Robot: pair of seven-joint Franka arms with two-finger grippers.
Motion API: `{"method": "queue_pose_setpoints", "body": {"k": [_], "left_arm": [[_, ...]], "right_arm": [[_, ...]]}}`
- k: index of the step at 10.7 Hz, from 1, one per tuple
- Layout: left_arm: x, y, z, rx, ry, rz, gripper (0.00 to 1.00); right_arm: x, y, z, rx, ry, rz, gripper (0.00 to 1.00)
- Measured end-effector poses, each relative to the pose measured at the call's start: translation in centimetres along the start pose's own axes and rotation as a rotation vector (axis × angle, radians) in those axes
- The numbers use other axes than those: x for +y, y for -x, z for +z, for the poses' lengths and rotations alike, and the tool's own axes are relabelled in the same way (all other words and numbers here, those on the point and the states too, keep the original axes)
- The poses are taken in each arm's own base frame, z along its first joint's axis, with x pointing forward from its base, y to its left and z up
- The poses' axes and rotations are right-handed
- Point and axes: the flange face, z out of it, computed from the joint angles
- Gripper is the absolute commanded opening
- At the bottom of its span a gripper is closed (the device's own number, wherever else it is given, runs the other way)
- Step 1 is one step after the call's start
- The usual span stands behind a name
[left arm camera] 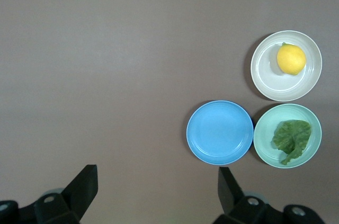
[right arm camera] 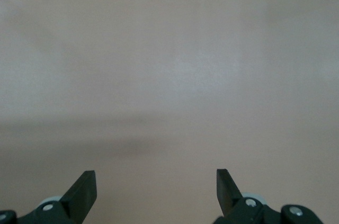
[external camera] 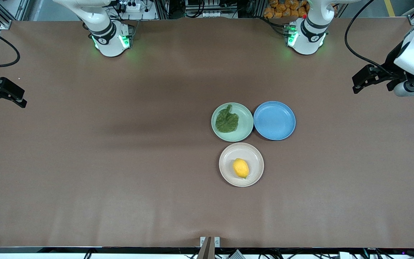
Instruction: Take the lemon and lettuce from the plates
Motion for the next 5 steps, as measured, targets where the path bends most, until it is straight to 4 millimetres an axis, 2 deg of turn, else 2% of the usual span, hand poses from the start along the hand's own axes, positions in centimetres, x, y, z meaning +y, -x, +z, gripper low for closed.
{"method": "queue_pose_setpoints", "body": {"k": [5], "left_arm": [[-0.17,0.04,-0.27,-0.001,0.0,0.015,1.0]], "right_arm": [[0.28,0.03,-0.07,0.001,0.0,0.006,1.0]]}}
